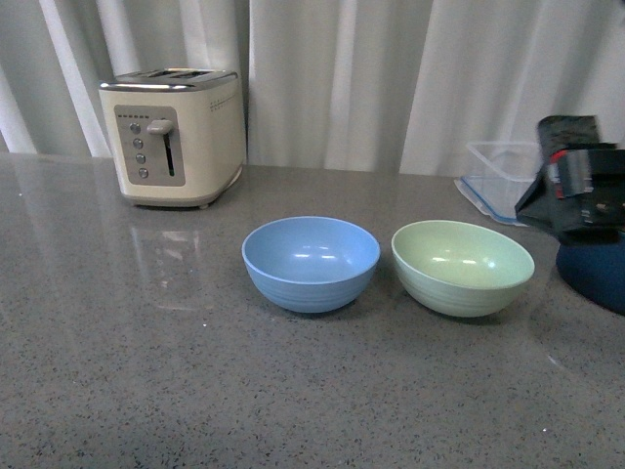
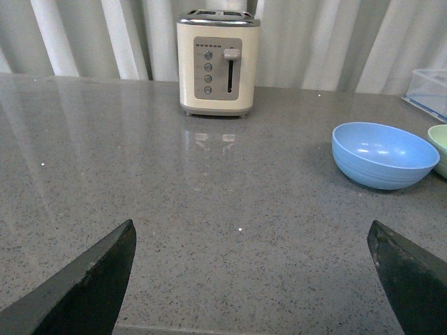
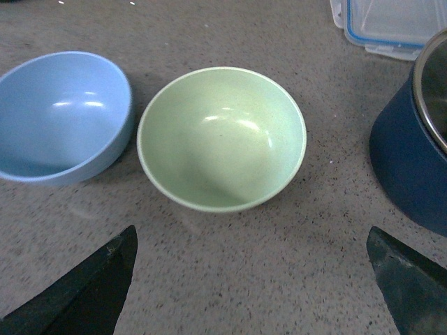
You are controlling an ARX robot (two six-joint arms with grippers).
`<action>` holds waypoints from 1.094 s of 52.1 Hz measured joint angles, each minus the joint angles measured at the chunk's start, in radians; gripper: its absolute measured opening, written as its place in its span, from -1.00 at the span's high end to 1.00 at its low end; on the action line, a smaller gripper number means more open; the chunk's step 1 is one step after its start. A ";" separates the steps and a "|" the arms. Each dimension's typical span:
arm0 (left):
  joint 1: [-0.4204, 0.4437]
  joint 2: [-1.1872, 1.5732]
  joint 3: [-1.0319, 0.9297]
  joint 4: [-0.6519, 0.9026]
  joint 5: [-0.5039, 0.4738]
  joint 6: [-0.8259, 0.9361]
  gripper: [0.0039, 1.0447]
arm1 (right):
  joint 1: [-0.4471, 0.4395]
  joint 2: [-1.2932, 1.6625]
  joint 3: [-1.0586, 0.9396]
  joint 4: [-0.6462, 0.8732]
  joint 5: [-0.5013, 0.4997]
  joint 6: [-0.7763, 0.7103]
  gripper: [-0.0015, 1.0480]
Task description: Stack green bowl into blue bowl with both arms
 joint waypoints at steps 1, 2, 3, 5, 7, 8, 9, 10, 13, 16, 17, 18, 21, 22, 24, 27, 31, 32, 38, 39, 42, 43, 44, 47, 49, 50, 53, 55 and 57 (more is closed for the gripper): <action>0.000 0.000 0.000 0.000 0.000 0.000 -0.88 | -0.010 0.052 0.041 -0.018 0.000 0.011 -0.81; 0.000 0.000 0.000 0.000 0.000 0.000 -0.88 | -0.014 0.077 0.060 -0.025 0.001 0.014 -0.81; 0.000 0.000 0.000 0.000 0.000 0.000 -0.88 | -0.019 0.117 0.090 -0.039 0.006 0.028 -0.81; 0.000 0.000 0.000 0.000 0.000 0.000 -0.88 | -0.029 0.173 0.137 -0.064 -0.001 0.043 -0.81; 0.000 0.000 0.000 0.000 0.000 0.000 -0.88 | -0.037 0.222 0.179 -0.083 0.001 0.062 -0.81; 0.000 0.000 0.000 0.000 0.000 0.000 -0.88 | -0.040 0.244 0.198 -0.090 0.003 0.068 -0.81; 0.000 0.000 0.000 0.000 0.000 0.000 -0.88 | -0.044 0.264 0.216 -0.098 0.001 0.075 -0.81; 0.000 0.000 0.000 0.000 0.000 0.000 -0.88 | -0.047 0.282 0.235 -0.106 -0.003 0.084 -0.81; 0.000 0.000 0.000 0.000 0.000 0.000 -0.88 | -0.054 0.332 0.282 -0.119 -0.004 0.103 -0.81; 0.000 0.000 0.000 0.000 0.000 0.000 -0.88 | -0.058 0.360 0.309 -0.127 -0.005 0.115 -0.81; 0.000 0.000 0.000 0.000 0.000 0.000 -0.88 | -0.060 0.373 0.321 -0.128 -0.005 0.121 -0.81; 0.000 0.000 0.000 0.000 0.000 0.000 -0.88 | -0.060 0.380 0.327 -0.129 -0.005 0.123 -0.81; 0.000 0.000 0.000 0.000 0.000 0.000 -0.88 | -0.063 0.410 0.351 -0.130 -0.004 0.134 -0.81; 0.000 0.000 0.000 0.000 0.000 0.000 -0.88 | -0.063 0.415 0.355 -0.129 -0.002 0.137 -0.81; 0.000 0.000 0.000 0.000 0.000 0.000 -0.88 | -0.063 0.437 0.370 -0.129 0.003 0.141 -0.81; 0.000 0.000 0.000 0.000 0.000 0.000 -0.88 | -0.064 0.463 0.384 -0.125 0.015 0.144 -0.81; 0.000 0.000 0.000 0.000 0.000 0.000 -0.88 | -0.065 0.491 0.398 -0.119 0.026 0.146 -0.81; 0.000 0.000 0.000 0.000 0.000 0.000 -0.88 | -0.067 0.505 0.404 -0.118 0.030 0.146 -0.81; 0.000 0.000 0.000 0.000 0.000 0.000 -0.88 | -0.077 0.552 0.427 -0.111 0.050 0.146 -0.81; 0.000 0.000 0.000 0.000 0.000 0.000 -0.88 | -0.080 0.557 0.430 -0.111 0.053 0.146 -0.81; 0.000 0.000 0.000 0.000 0.000 0.000 -0.88 | -0.086 0.571 0.440 -0.109 0.059 0.146 -0.81; 0.000 0.000 0.000 0.000 0.000 0.000 -0.88 | -0.089 0.576 0.444 -0.112 0.060 0.146 -0.81; 0.000 0.000 0.000 0.000 0.000 0.000 -0.88 | -0.093 0.582 0.449 -0.112 0.063 0.146 -0.81; 0.000 0.000 0.000 0.000 0.000 0.000 -0.88 | -0.099 0.593 0.455 -0.112 0.065 0.146 -0.81; 0.000 0.000 0.000 0.000 0.000 0.000 -0.88 | -0.102 0.597 0.457 -0.113 0.067 0.146 -0.81; 0.000 0.000 0.000 0.000 0.000 0.000 -0.88 | -0.103 0.598 0.458 -0.113 0.067 0.146 -0.81; 0.000 0.000 0.000 0.000 0.000 0.000 -0.88 | -0.105 0.603 0.459 -0.113 0.070 0.146 -0.81; 0.000 0.000 0.000 0.000 0.000 0.000 -0.88 | -0.106 0.606 0.459 -0.113 0.071 0.148 -0.74; 0.000 0.000 0.000 0.000 0.000 0.000 -0.88 | -0.106 0.608 0.460 -0.113 0.071 0.148 -0.68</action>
